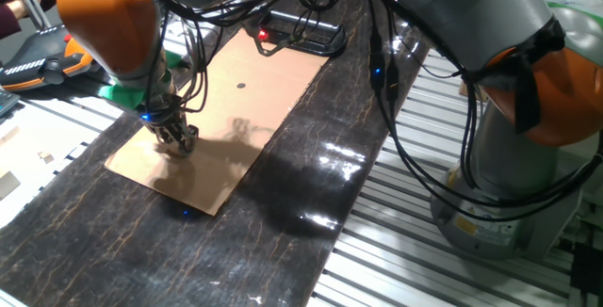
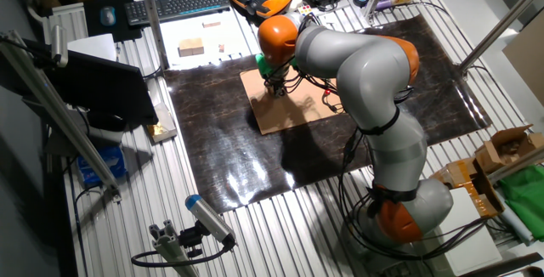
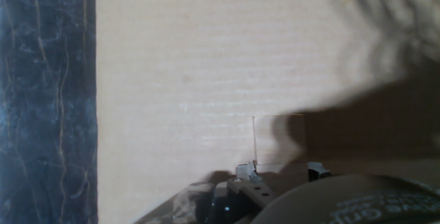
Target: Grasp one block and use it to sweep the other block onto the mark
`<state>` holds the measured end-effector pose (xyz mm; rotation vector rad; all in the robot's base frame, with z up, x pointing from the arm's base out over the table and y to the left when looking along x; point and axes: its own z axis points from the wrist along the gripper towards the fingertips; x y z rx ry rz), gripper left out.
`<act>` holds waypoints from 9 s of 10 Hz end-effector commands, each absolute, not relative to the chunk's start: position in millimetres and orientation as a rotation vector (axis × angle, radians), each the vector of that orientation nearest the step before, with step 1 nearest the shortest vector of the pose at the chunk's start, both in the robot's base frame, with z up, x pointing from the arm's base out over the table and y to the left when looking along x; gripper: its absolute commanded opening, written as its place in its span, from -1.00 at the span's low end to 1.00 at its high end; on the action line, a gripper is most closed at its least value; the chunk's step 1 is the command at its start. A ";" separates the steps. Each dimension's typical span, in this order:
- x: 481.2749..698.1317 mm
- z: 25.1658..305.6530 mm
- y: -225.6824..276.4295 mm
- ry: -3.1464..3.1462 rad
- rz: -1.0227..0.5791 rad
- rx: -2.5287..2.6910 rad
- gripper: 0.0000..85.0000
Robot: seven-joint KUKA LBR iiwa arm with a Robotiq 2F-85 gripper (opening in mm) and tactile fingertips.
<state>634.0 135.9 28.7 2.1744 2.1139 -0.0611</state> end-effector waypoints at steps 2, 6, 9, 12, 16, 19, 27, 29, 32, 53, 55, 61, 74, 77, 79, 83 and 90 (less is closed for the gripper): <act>633.7 29.0 135.0 2.109 -0.067 2.176 -0.98; 633.1 28.4 132.4 2.115 -0.064 2.171 -0.98; 632.1 27.7 129.0 2.114 -0.063 2.173 -0.98; 631.8 27.5 126.2 2.111 -0.061 2.174 -0.98; 631.5 28.1 123.4 2.112 -0.062 2.172 -0.98; 631.3 28.2 120.7 2.120 -0.061 2.166 -0.98; 631.6 28.5 115.8 2.127 -0.059 2.160 -0.98; 632.0 29.2 114.0 2.123 -0.058 2.160 -0.98; 632.2 28.2 108.7 2.117 -0.050 2.170 -0.98; 628.8 29.0 86.9 2.117 -0.053 2.159 -0.98; 628.7 29.2 85.5 2.118 -0.051 2.156 -0.98; 628.7 29.5 84.5 2.121 -0.052 2.150 -0.98; 628.8 29.5 84.4 2.138 -0.042 2.126 -0.98; 629.6 30.0 85.1 2.129 -0.039 2.133 -0.98; 630.3 30.5 82.3 2.118 -0.047 2.142 -0.98; 631.5 30.7 79.6 2.111 -0.056 2.149 -0.98; 632.2 29.3 71.2 2.107 -0.052 2.150 -0.98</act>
